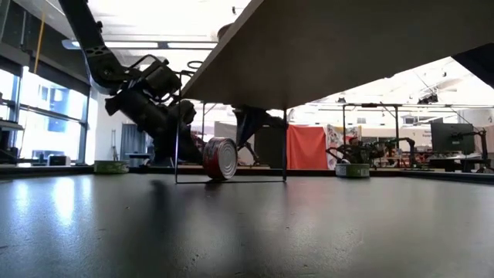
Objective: Stack canned seafood by type on shelf
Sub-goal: Stack the red tuna can on top of the red tuna can on the shelf
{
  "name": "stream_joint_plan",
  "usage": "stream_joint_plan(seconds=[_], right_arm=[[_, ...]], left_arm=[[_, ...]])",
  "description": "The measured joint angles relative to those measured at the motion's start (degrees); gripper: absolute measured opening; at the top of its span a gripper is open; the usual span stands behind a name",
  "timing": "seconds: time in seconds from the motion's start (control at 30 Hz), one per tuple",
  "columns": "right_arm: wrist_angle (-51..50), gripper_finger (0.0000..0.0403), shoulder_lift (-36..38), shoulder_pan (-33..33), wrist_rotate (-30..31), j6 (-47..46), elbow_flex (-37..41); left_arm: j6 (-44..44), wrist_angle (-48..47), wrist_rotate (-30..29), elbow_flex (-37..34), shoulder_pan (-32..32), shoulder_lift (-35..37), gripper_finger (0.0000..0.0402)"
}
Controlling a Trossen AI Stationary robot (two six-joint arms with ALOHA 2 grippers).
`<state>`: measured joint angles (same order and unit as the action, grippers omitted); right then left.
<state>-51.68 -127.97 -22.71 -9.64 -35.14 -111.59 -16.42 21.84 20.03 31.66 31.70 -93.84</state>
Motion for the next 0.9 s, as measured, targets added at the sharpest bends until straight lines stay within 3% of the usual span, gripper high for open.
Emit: stream_joint_plan(seconds=[0.6, 0.9], right_arm=[[-3.1, 0.0000, 0.0, 1.4, -1.8, 0.5, 0.0], [-0.9, 0.0000, 0.0, 1.8, -4.5, 0.0, 0.0]], left_arm=[[5.0, 5.2, -0.9, 0.2, 3.2, -0.2, 0.0000], [7.6, 5.1, 0.9, 4.0, 3.2, -6.5, 0.0000]])
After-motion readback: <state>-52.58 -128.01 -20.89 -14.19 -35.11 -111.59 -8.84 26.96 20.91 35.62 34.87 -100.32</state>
